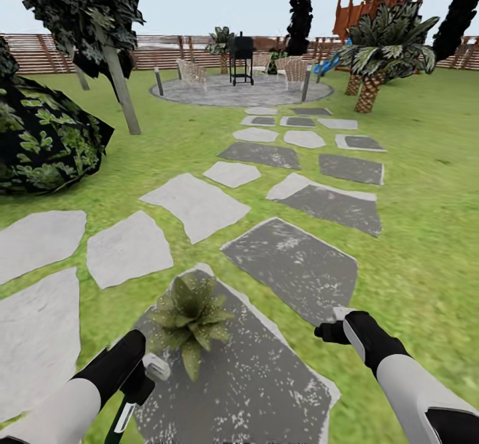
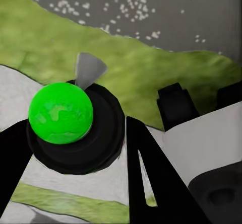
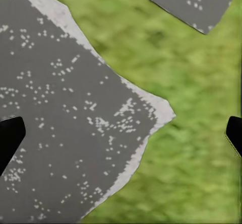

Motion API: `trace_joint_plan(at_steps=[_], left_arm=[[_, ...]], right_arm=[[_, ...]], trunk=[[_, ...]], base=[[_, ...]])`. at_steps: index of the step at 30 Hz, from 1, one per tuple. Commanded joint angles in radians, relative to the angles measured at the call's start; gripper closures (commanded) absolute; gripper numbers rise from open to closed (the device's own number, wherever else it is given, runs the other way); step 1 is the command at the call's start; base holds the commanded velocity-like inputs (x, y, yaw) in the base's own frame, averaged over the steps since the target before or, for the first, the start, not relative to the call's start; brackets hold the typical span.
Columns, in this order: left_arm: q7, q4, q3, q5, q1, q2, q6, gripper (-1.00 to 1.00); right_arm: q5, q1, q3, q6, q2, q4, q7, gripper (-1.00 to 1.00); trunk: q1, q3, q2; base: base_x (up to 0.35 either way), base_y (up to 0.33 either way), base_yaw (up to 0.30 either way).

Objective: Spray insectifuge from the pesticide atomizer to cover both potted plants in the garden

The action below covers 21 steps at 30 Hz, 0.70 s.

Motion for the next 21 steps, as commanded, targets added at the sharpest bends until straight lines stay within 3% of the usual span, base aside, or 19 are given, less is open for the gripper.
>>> trace_joint_plan(at_steps=[1,7,21], left_arm=[[-0.010,-0.007,-0.002,-0.010,-0.001,0.001,0.001,1.00],[-0.012,-0.104,0.002,-0.007,0.000,0.000,-0.003,1.00],[-0.011,-0.110,0.001,-0.008,0.000,0.000,-0.007,1.00]], right_arm=[[0.000,0.000,-0.004,0.005,0.000,-0.002,0.004,-1.00],[0.002,0.000,-0.002,0.005,0.009,-0.001,0.003,-1.00],[0.002,0.000,-0.002,0.005,0.009,0.000,0.003,-1.00]], trunk=[[0.000,-0.001,0.000],[0.000,-0.001,0.000],[0.000,-0.001,0.000]], base=[[-0.125,-0.314,0.265],[-0.107,-0.250,0.265],[-0.053,-0.160,0.265]])
